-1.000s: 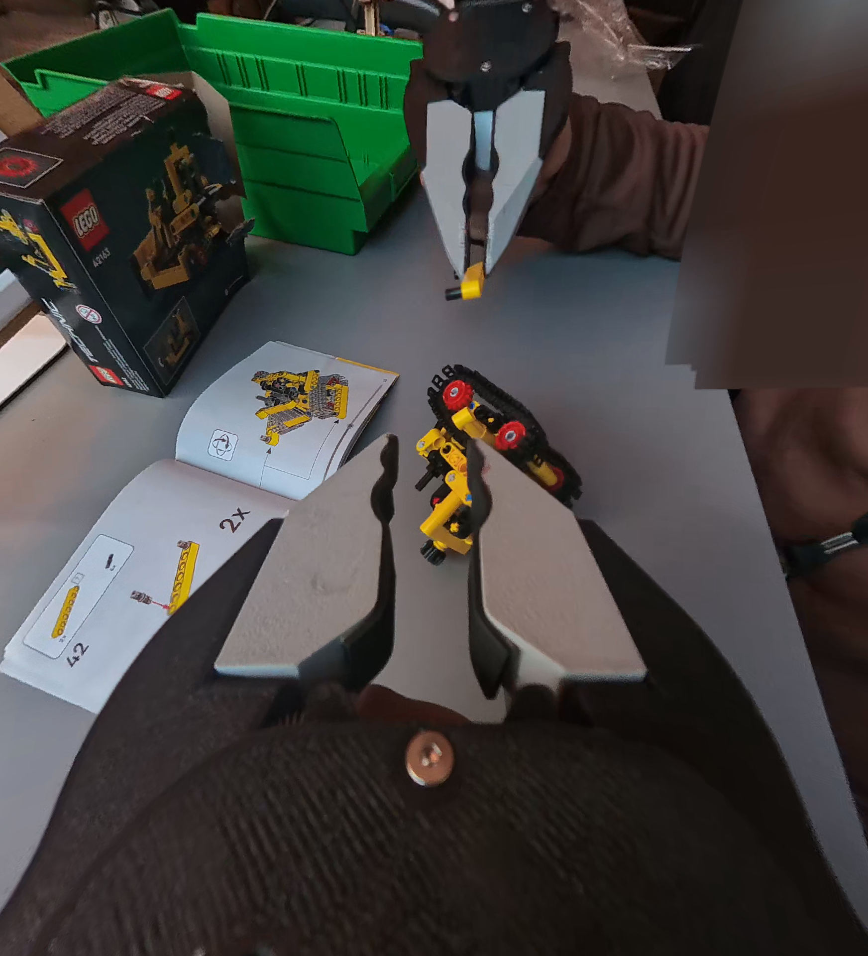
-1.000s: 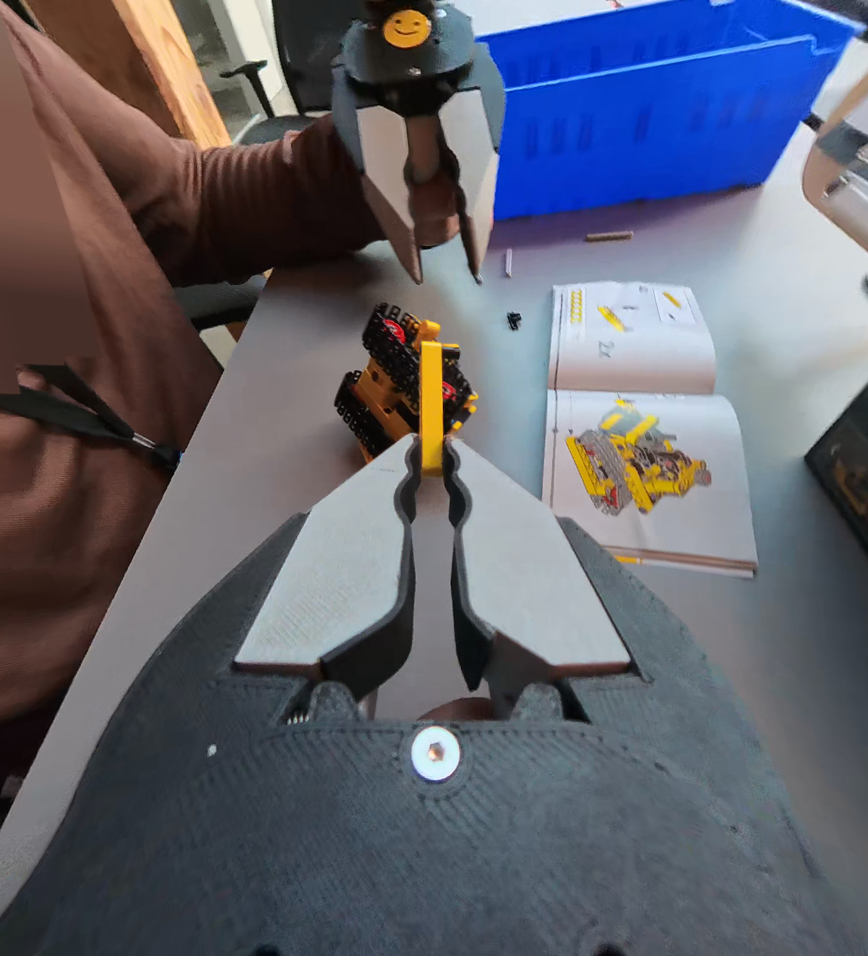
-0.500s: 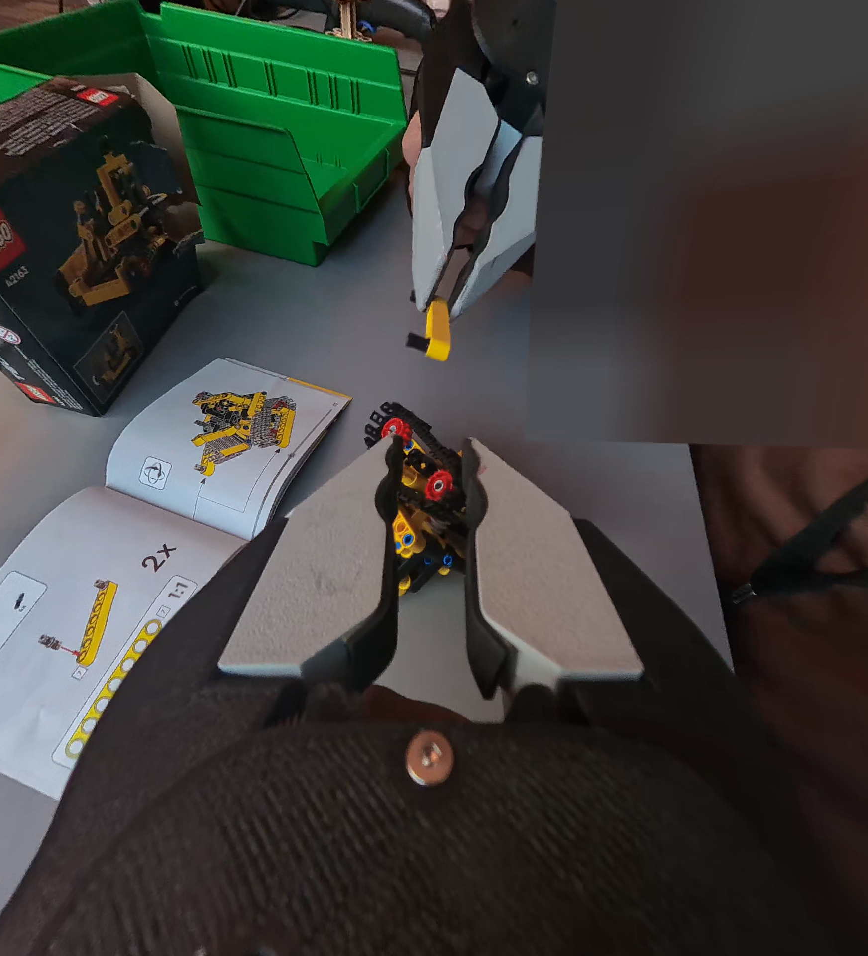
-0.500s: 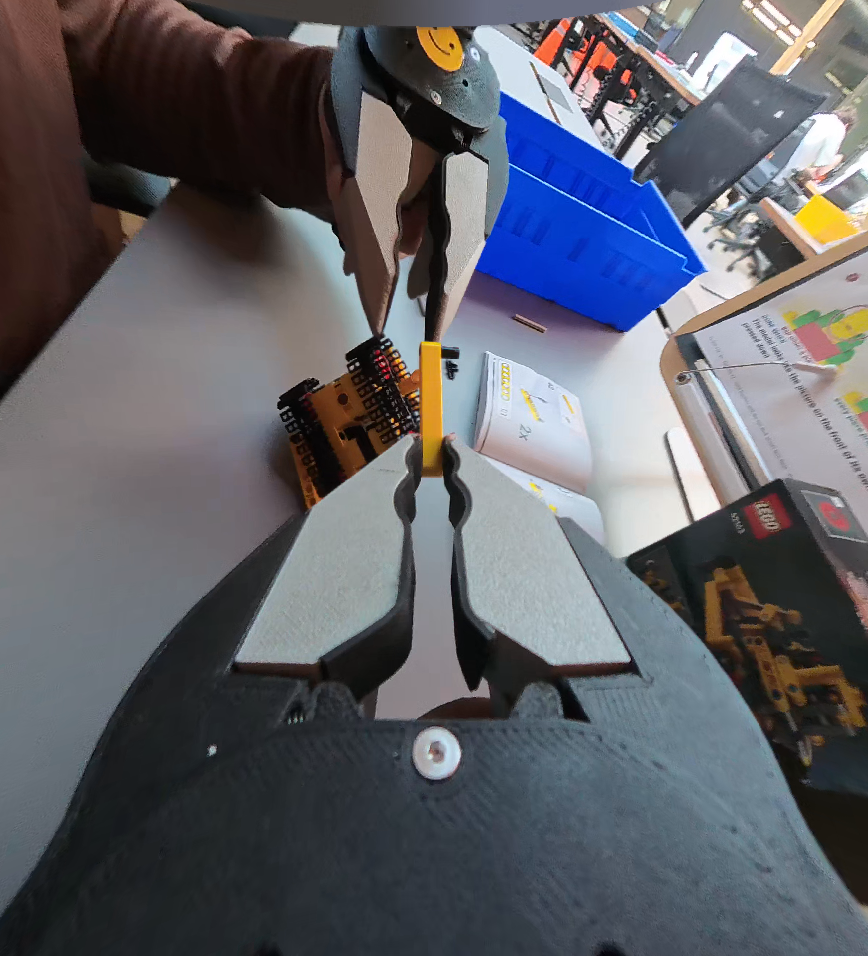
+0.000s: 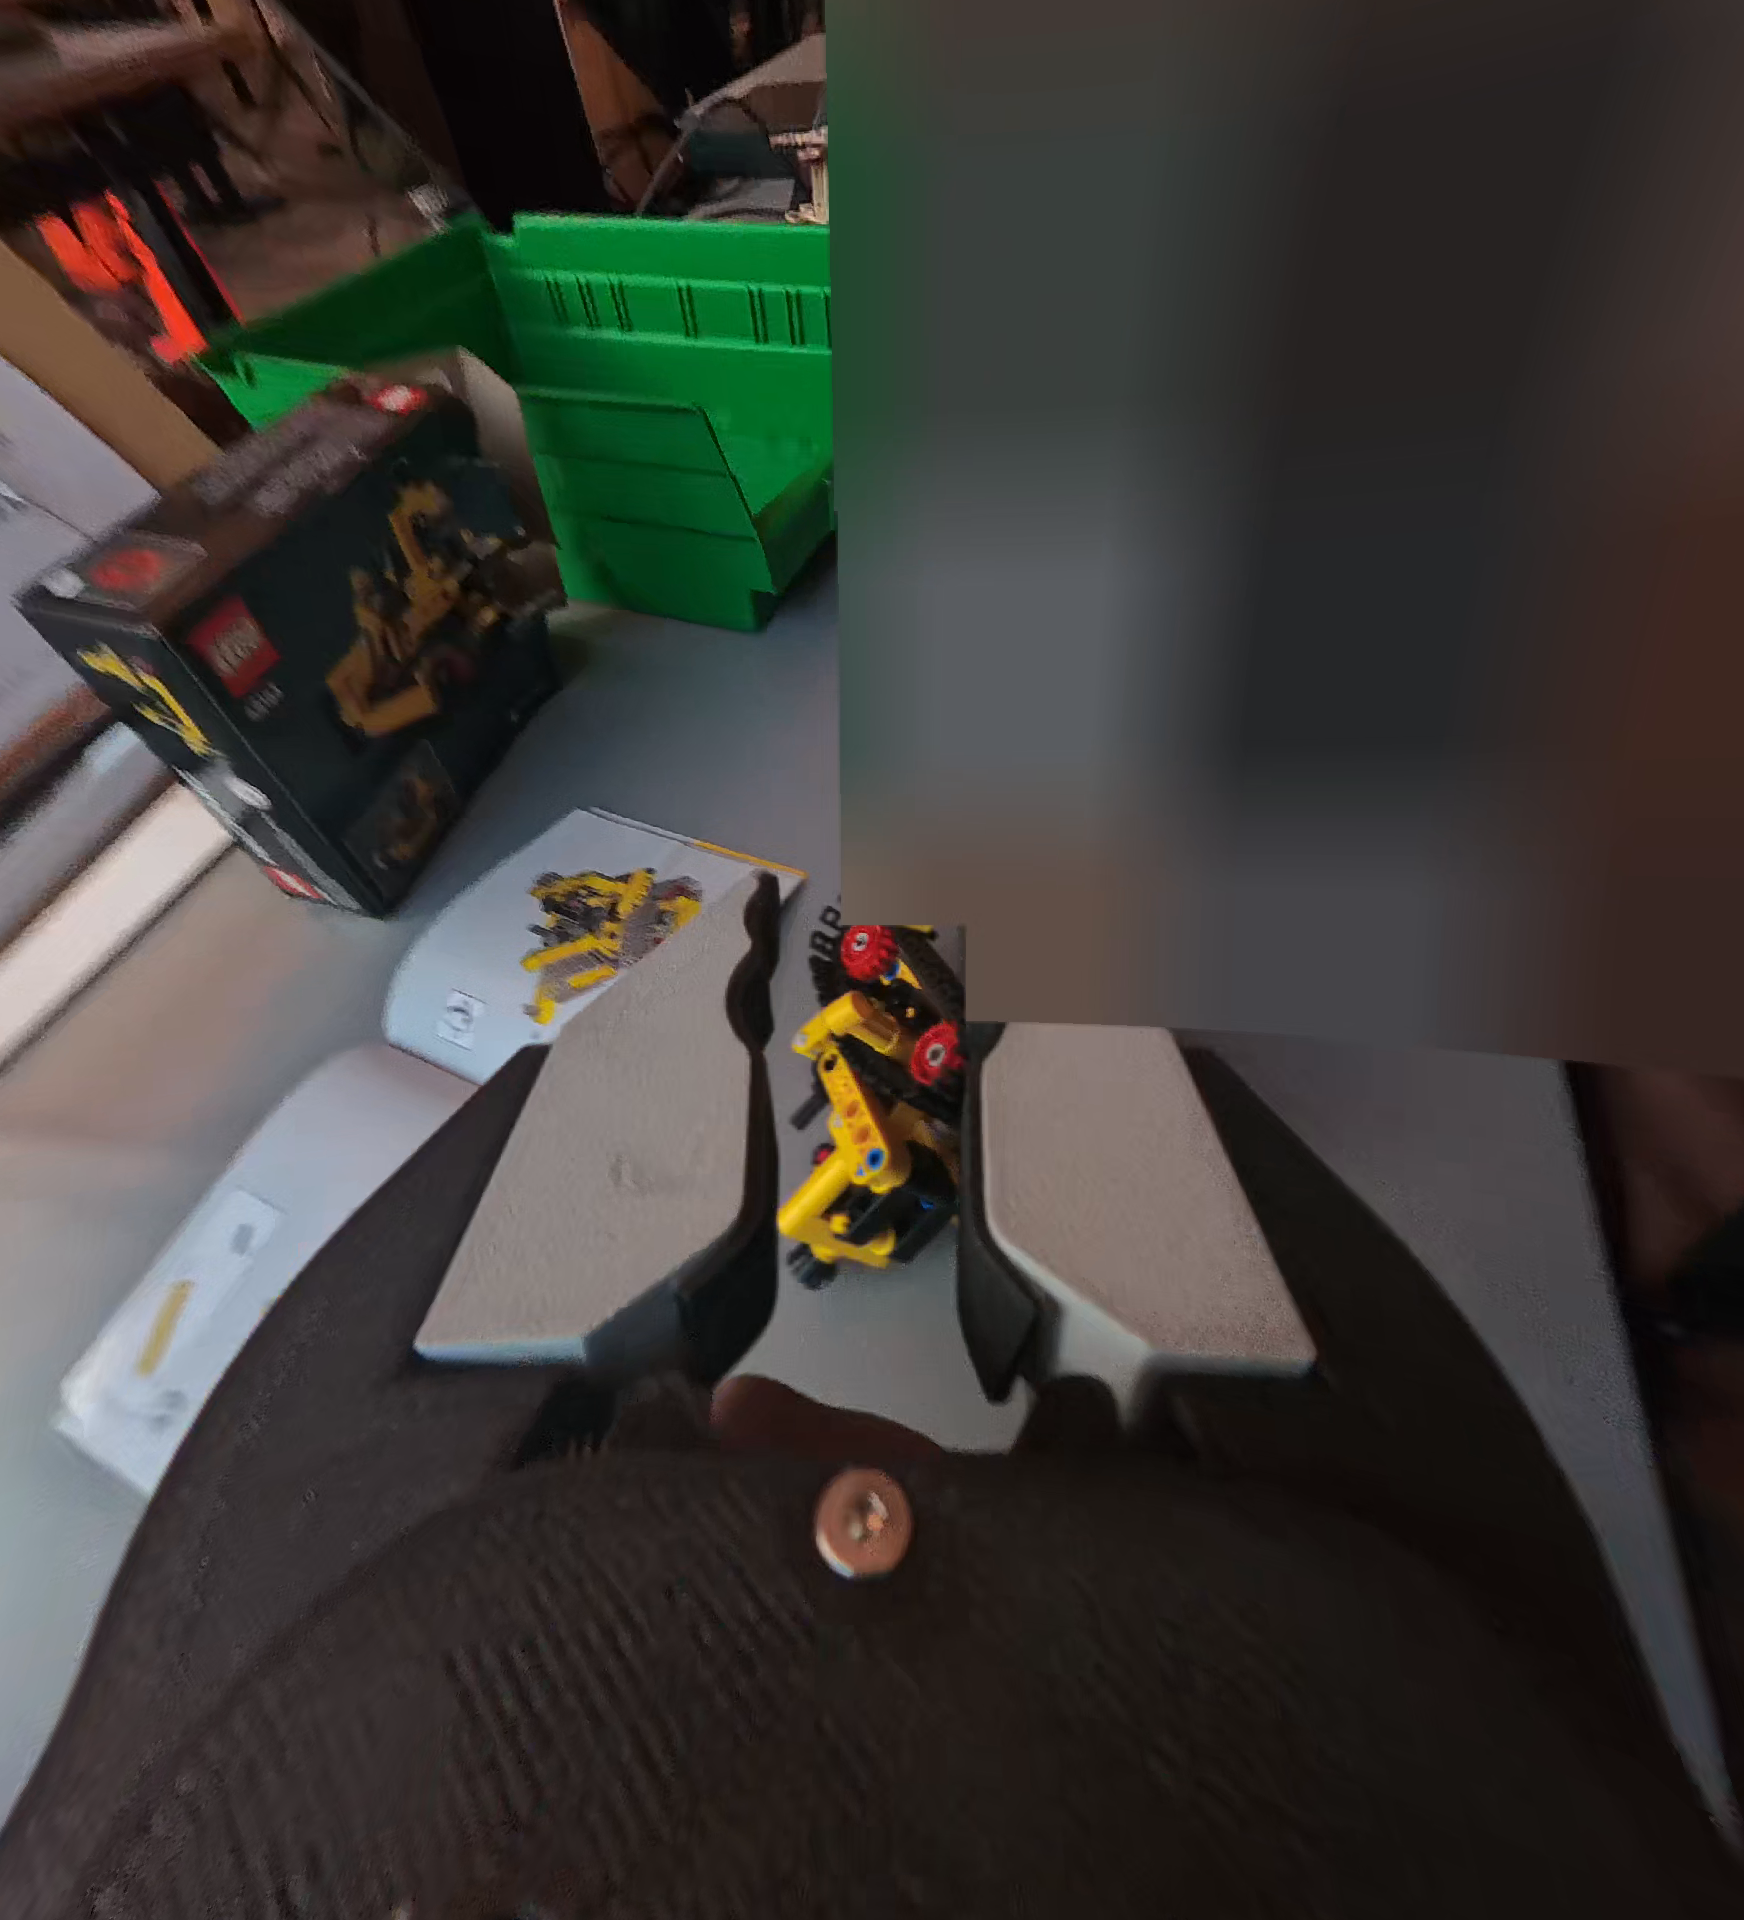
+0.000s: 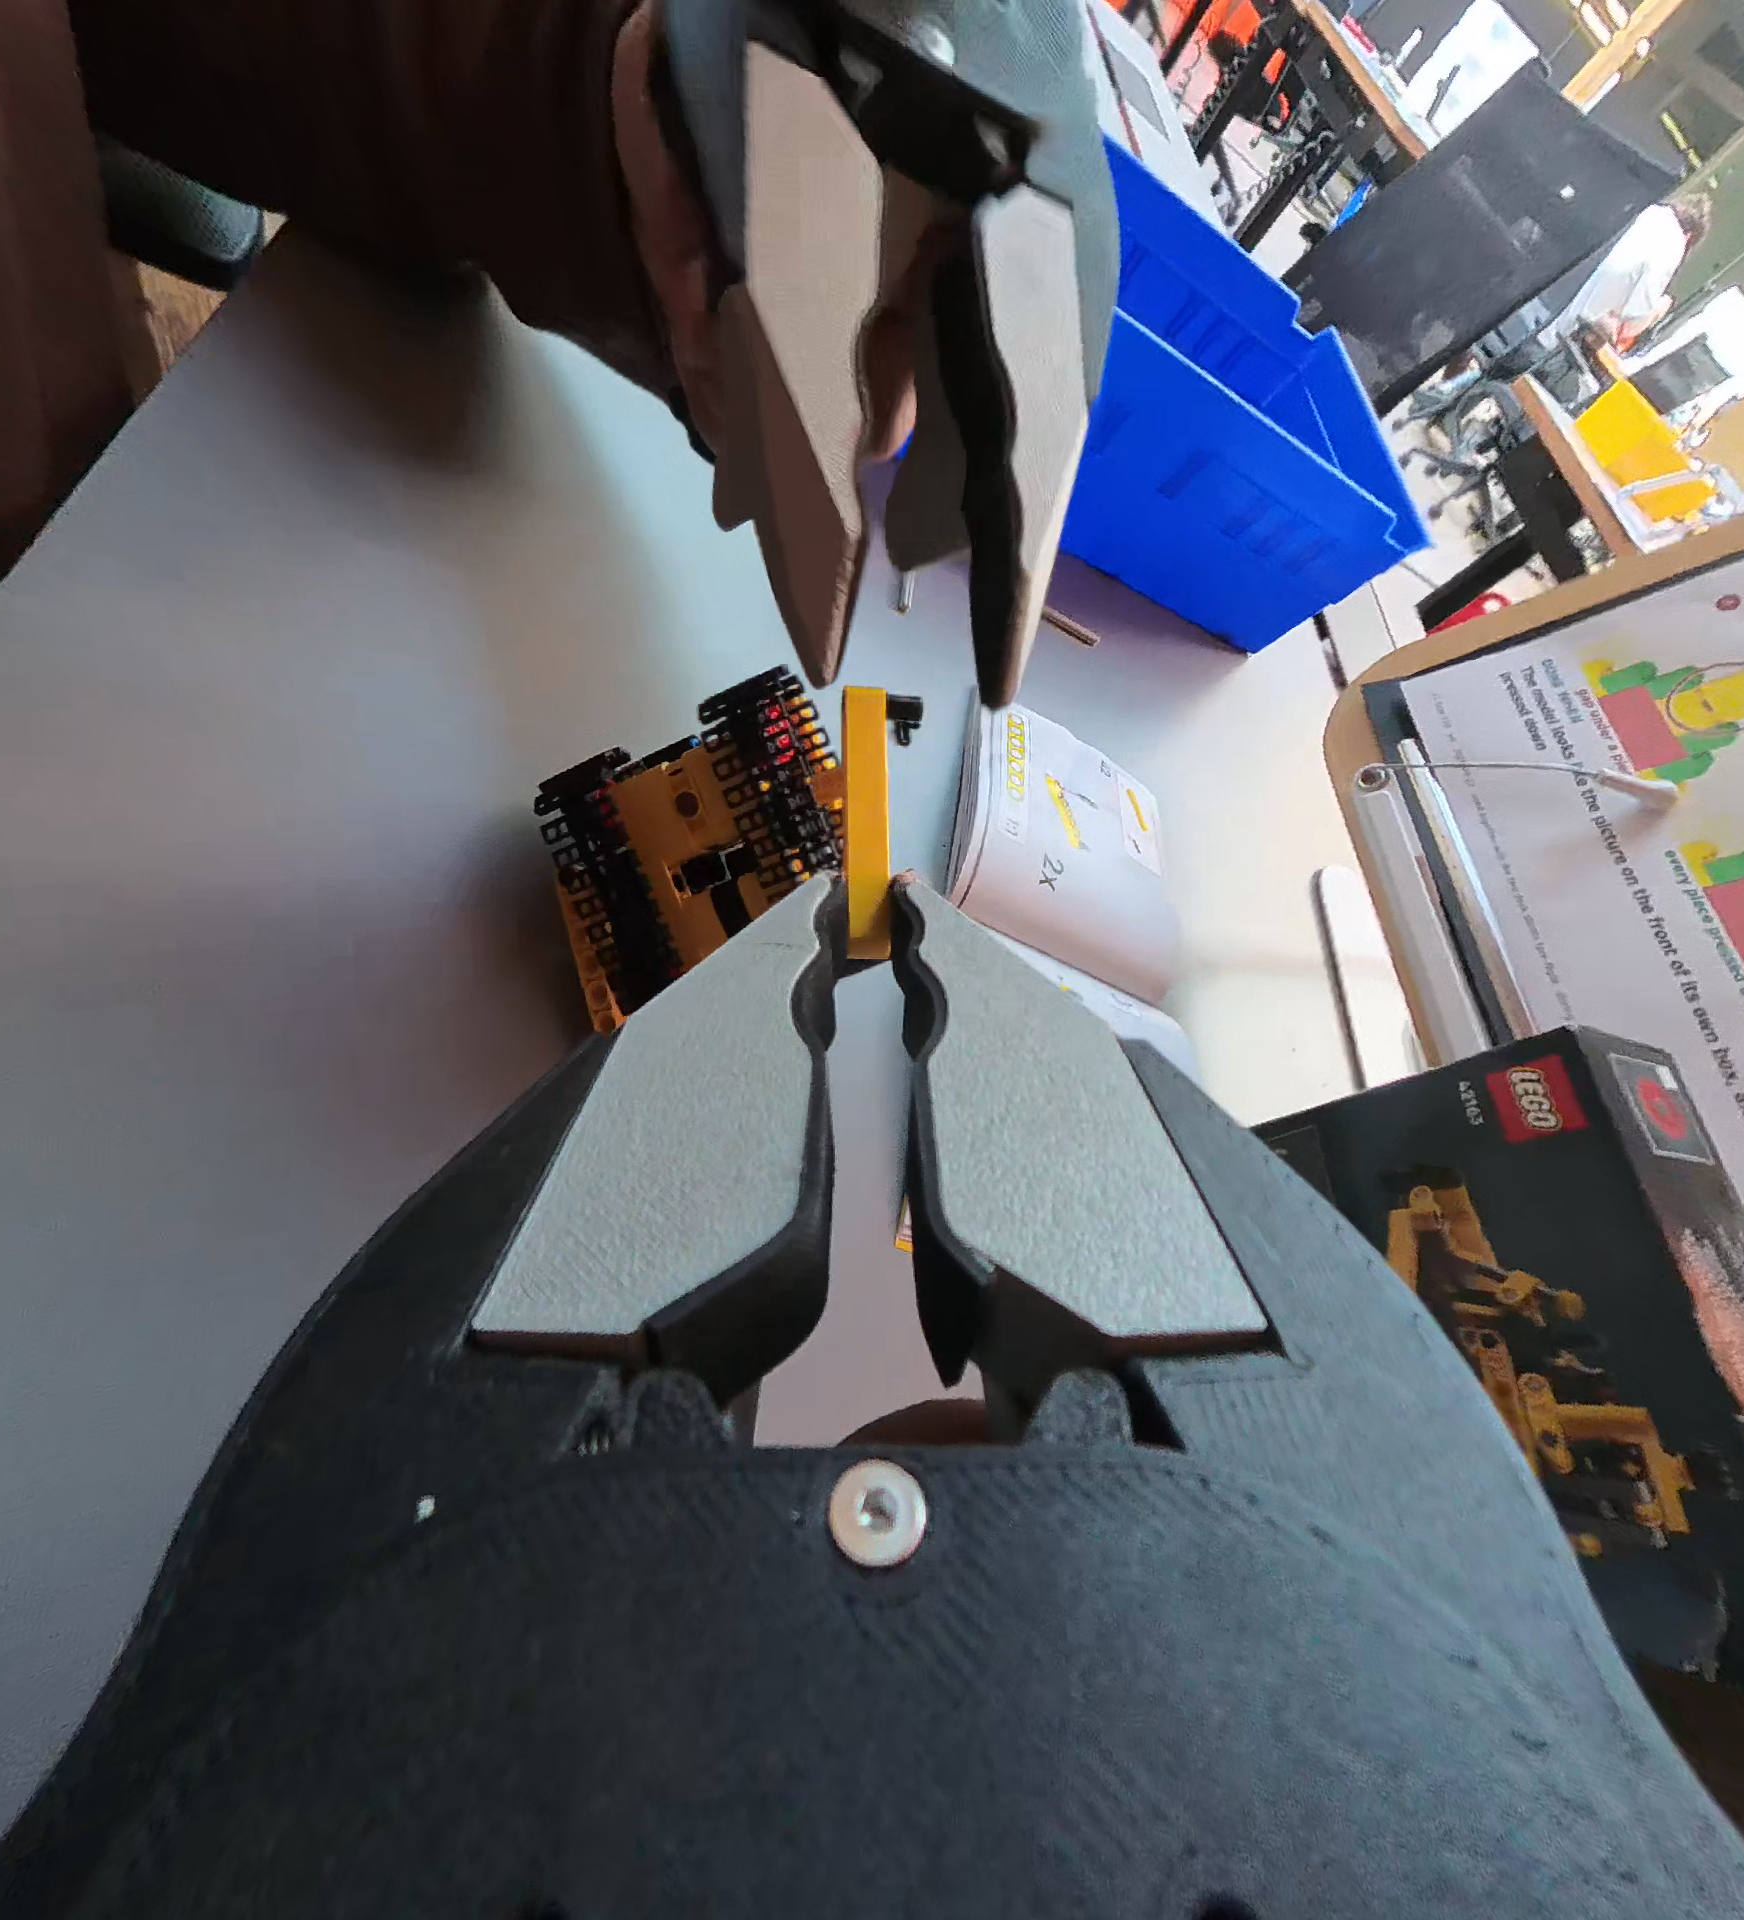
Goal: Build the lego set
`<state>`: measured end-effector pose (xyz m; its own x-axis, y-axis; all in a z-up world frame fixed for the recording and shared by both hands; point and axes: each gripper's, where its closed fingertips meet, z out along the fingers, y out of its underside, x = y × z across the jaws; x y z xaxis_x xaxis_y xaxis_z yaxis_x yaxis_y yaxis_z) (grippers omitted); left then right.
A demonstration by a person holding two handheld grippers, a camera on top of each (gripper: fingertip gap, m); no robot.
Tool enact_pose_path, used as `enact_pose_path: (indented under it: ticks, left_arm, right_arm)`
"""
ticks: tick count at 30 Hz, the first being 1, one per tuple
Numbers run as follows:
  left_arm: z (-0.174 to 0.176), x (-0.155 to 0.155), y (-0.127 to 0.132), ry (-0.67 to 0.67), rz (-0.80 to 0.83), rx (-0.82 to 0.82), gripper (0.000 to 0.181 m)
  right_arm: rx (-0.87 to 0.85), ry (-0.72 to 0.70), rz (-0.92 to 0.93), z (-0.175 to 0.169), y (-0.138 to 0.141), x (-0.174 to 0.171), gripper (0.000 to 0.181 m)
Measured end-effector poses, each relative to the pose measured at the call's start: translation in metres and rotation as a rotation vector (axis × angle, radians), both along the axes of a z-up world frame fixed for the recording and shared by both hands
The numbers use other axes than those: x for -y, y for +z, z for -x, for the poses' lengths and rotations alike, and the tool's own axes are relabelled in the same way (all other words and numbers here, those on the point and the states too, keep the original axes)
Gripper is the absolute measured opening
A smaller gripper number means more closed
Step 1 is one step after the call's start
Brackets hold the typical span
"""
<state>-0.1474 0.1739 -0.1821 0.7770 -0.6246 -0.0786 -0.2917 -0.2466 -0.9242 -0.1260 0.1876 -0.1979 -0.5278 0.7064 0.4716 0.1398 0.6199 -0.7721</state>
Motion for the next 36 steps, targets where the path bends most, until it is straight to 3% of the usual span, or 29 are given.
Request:
enact_pose_path:
  ticks: [1, 7, 9, 14, 17, 21, 23, 27, 36]
  left_arm:
    - [0.0, 0.001, 0.003, -0.004, -0.07, -0.078, 0.031]
    - [-0.017, 0.009, -0.01, -0.078, -0.33, -0.471, 0.025]
    - [-0.014, 0.003, -0.009, -0.036, -0.389, -0.541, 0.012]
    - [-0.017, 0.005, -0.003, -0.051, -0.484, -0.575, 0.009]
    - [-0.014, 0.002, -0.007, -0.04, -0.412, -0.555, 0.008]
    - [0.005, -0.013, -0.006, 0.045, -0.259, -0.472, 0.008]
    - [0.011, -0.016, -0.006, 0.058, -0.146, -0.386, 0.008]
    - [0.01, -0.015, 0.006, 0.085, -0.087, -0.235, 0.007]
    - [0.01, -0.014, -0.007, 0.103, -0.04, -0.29, 0.007]
  right_arm:
    - [0.022, 0.01, 0.033, -0.001, 0.0, 0.001, 0.005]
    - [0.132, 0.044, 0.233, -0.004, 0.002, 0.006, 0.005]
    - [0.163, 0.061, 0.282, -0.006, 0.002, 0.008, 0.005]
    - [0.179, 0.092, 0.376, -0.01, 0.009, 0.011, 0.005]
    - [0.199, 0.086, 0.402, -0.008, 0.008, 0.009, 0.005]
    - [0.169, -0.031, 0.254, 0.014, 0.014, -0.009, 0.012]
    - [0.166, -0.02, 0.181, 0.022, 0.023, -0.007, 0.016]
    - [0.173, -0.023, -0.01, 0.038, 0.017, -0.005, 0.013]
    - [0.046, -0.056, -0.269, 0.044, 0.002, 0.002, 0.007]
